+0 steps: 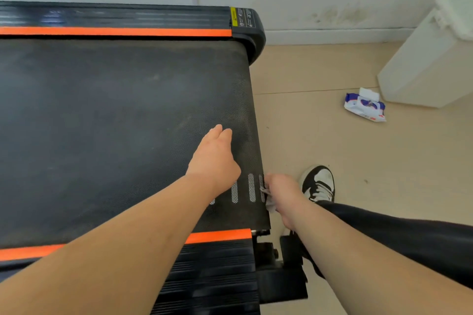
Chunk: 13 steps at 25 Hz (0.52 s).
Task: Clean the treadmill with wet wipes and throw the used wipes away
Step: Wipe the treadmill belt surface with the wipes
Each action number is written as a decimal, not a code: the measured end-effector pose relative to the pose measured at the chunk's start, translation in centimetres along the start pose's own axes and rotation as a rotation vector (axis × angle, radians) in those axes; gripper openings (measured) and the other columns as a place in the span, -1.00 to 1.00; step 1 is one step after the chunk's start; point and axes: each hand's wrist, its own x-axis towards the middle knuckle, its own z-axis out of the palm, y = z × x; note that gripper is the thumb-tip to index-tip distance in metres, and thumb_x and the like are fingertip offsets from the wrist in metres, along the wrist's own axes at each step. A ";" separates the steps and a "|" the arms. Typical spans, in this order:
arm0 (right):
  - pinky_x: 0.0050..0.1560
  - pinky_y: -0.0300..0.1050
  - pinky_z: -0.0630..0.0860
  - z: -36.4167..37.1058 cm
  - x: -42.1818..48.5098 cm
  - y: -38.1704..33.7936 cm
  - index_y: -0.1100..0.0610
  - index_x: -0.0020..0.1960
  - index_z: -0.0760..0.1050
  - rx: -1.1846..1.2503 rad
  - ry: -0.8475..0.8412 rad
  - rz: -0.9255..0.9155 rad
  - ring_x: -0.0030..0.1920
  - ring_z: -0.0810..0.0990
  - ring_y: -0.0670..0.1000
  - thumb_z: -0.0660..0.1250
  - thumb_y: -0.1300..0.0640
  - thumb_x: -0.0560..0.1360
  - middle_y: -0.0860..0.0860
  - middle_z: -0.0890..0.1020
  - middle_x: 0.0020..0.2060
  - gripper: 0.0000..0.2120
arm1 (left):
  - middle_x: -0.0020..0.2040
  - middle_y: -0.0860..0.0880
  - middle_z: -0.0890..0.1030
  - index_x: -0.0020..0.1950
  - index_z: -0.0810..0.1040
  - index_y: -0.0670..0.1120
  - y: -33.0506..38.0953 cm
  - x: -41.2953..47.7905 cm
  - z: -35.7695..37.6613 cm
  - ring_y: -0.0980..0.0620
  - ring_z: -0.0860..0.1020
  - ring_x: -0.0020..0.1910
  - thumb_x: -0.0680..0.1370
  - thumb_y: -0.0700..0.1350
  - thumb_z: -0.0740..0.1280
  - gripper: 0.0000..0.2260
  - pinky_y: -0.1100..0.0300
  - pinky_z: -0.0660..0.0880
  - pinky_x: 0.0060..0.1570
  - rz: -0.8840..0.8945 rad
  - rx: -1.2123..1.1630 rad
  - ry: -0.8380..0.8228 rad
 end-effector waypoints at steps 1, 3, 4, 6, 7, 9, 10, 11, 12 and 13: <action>-0.32 -0.16 0.38 0.2 0.3 -0.5 0.19 -0.09 0.50 0.026 0.005 -0.051 -0.28 0.47 0.04 0.25 0.15 0.61 0.07 0.52 -0.27 -0.85 | 0.65 -0.02 0.09 0.61 0.19 -0.09 0.1 0.3 0.4 -0.03 0.05 0.63 0.55 -0.33 0.25 -0.37 0.08 0.19 0.51 0.016 -0.008 0.003; -0.45 -0.25 0.30 0.6 0.5 -2.2 0.14 -0.17 0.53 0.086 0.011 -0.214 -0.37 0.41 0.00 0.26 0.22 0.57 -0.01 0.51 -0.38 -0.85 | 0.66 0.00 0.05 0.63 0.16 -0.07 0.4 1.2 0.7 0.00 0.02 0.64 0.56 -0.32 0.23 -0.36 0.14 0.12 0.53 0.057 -0.021 0.019; -0.47 -0.27 0.30 0.9 0.7 -3.7 0.11 -0.20 0.56 0.127 0.041 -0.299 -0.39 0.41 -0.02 0.26 0.24 0.55 -0.06 0.50 -0.42 -0.81 | 0.67 0.01 0.03 0.64 0.14 -0.06 0.3 1.9 0.7 0.01 0.00 0.64 0.57 -0.31 0.22 -0.35 0.15 0.09 0.54 0.076 -0.020 0.023; -0.31 -0.22 0.38 2.0 2.1 -7.4 0.07 0.00 0.66 0.149 0.079 -0.440 -0.27 0.50 -0.02 0.29 0.19 0.58 -0.12 0.57 -0.33 -0.83 | 0.67 0.00 0.03 0.65 0.14 -0.06 -0.3 3.3 0.8 0.01 0.01 0.64 0.56 -0.30 0.22 -0.34 0.14 0.07 0.56 0.089 -0.014 0.039; -0.19 -0.19 0.41 2.6 3.1 -8.9 0.04 0.16 0.65 0.119 0.073 -0.501 -0.15 0.55 0.00 0.29 0.18 0.59 -0.08 0.61 -0.19 -0.78 | 0.67 -0.01 0.04 0.64 0.15 -0.07 -0.6 3.9 0.8 0.00 0.02 0.64 0.55 -0.30 0.22 -0.35 0.12 0.08 0.57 0.092 -0.010 0.049; -0.02 -0.20 0.41 3.3 3.2 -9.6 0.02 0.41 0.50 -0.136 0.081 -0.627 0.07 0.56 0.06 0.25 0.27 0.57 0.00 0.61 0.09 -0.56 | 0.67 -0.03 0.07 0.63 0.17 -0.08 -1.5 4.5 0.7 -0.01 0.04 0.64 0.55 -0.30 0.22 -0.36 0.10 0.10 0.58 0.074 -0.011 0.067; 0.06 -0.19 0.42 3.6 2.6 -8.7 0.03 0.47 0.43 -0.315 0.122 -0.703 0.17 0.55 0.10 0.23 0.32 0.53 0.04 0.59 0.20 -0.47 | 0.67 -0.04 0.08 0.63 0.17 -0.08 -1.9 4.4 0.6 0.00 0.04 0.64 0.55 -0.31 0.21 -0.36 0.12 0.09 0.58 0.058 -0.014 0.078; 0.18 -0.14 0.44 3.6 1.7 -7.1 0.04 0.50 0.39 -0.471 0.169 -0.787 0.28 0.52 0.13 0.21 0.34 0.50 0.07 0.56 0.31 -0.41 | 0.67 -0.04 0.07 0.63 0.17 -0.08 -2.3 4.2 0.4 0.01 0.03 0.64 0.55 -0.31 0.21 -0.36 0.15 0.06 0.57 0.052 -0.013 0.086; 0.33 -0.09 0.40 3.7 0.7 -5.3 0.06 0.52 0.36 -0.570 0.190 -0.840 0.40 0.45 0.15 0.20 0.35 0.49 0.10 0.48 0.43 -0.39 | 0.67 -0.04 0.07 0.63 0.17 -0.08 -2.7 3.9 0.1 0.01 0.02 0.64 0.56 -0.31 0.21 -0.36 0.16 0.03 0.56 0.052 -0.005 0.086; 0.46 -0.07 0.32 3.8 -0.2 -3.5 0.08 0.55 0.35 -0.634 0.166 -0.879 0.52 0.32 0.12 0.20 0.35 0.49 0.08 0.38 0.53 -0.37 | 0.67 -0.03 0.07 0.64 0.17 -0.08 -3.1 3.5 -0.2 0.00 0.02 0.64 0.56 -0.31 0.23 -0.36 0.16 0.02 0.56 0.049 0.011 0.082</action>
